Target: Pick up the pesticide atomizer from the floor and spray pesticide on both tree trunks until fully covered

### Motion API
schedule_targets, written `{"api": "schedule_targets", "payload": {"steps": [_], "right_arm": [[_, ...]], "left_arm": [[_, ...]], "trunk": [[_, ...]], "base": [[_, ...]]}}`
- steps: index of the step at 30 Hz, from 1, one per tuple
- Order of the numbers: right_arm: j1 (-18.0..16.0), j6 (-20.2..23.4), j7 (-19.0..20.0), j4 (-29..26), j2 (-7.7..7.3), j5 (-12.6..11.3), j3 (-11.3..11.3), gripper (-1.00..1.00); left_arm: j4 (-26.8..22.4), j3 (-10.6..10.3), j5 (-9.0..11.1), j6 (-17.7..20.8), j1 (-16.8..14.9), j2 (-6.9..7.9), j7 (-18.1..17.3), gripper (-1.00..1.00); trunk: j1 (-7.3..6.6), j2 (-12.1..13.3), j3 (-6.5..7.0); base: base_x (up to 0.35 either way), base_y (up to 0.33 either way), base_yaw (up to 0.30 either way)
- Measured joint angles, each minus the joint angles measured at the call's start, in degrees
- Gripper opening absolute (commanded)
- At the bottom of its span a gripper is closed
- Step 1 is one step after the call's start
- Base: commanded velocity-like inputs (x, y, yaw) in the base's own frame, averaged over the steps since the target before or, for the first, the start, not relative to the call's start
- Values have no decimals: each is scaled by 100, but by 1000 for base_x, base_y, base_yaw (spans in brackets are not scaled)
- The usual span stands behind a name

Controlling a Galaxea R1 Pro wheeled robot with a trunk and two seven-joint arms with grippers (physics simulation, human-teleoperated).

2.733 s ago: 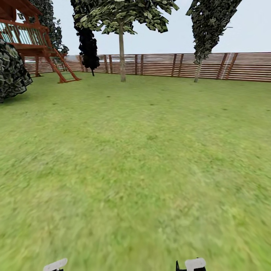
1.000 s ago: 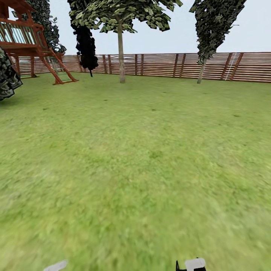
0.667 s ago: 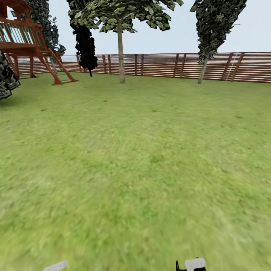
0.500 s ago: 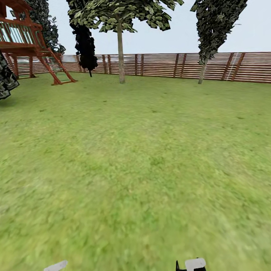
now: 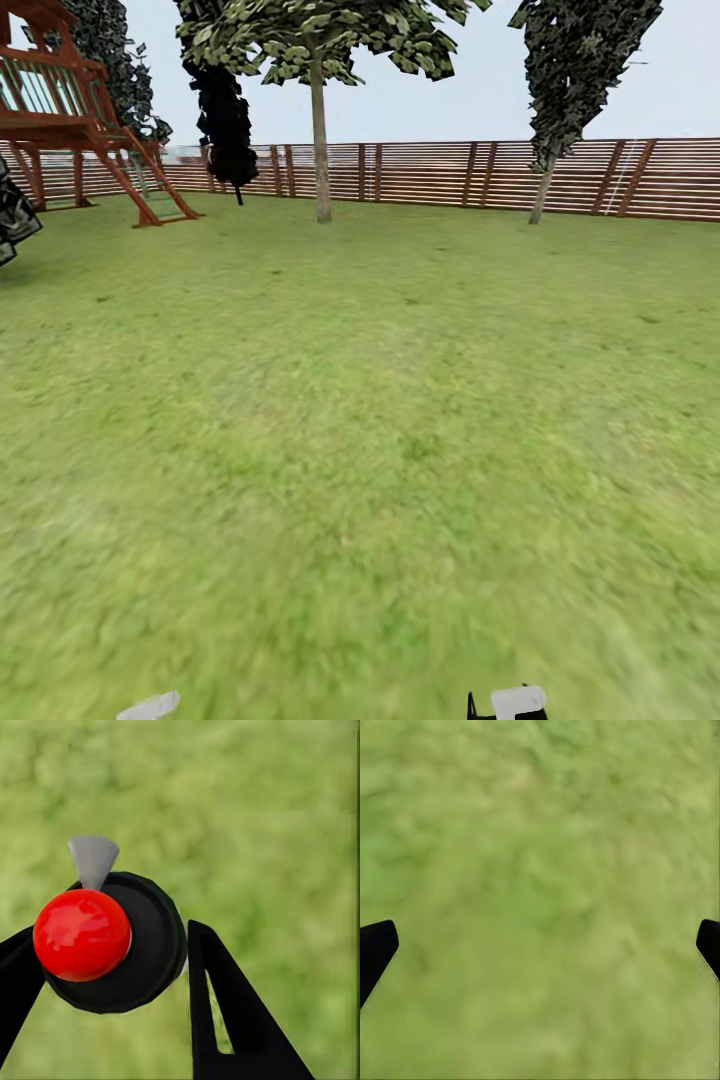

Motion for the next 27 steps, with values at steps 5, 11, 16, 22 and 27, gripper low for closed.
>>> {"api": "schedule_targets", "payload": {"steps": [5, 11, 16, 22, 27], "right_arm": [[0, 0, 0, 0, 0, 0, 3, 100], [0, 1, 0, -2, 0, 0, 6, 100], [0, 0, 0, 0, 0, 0, 1, 100], [0, 0, 0, 0, 0, 0, 4, 100], [0, 0, 0, 0, 0, 0, 1, 100]], "left_arm": [[0, 0, 0, 0, 0, 0, 0, -100], [0, 0, 0, 0, 0, 0, 0, -100], [0, 0, 0, 0, 0, 0, 0, -100], [0, 0, 0, 0, 0, 0, 0, -100], [0, 0, 0, 2, 0, 0, 0, -100]], "trunk": [[0, 0, 0], [0, 0, 0], [0, 0, 0], [0, 0, 0], [0, 0, 0]], "base": [[342, 0, 0], [342, 0, 0], [342, 0, 0], [342, 0, 0], [342, 0, 0]]}}
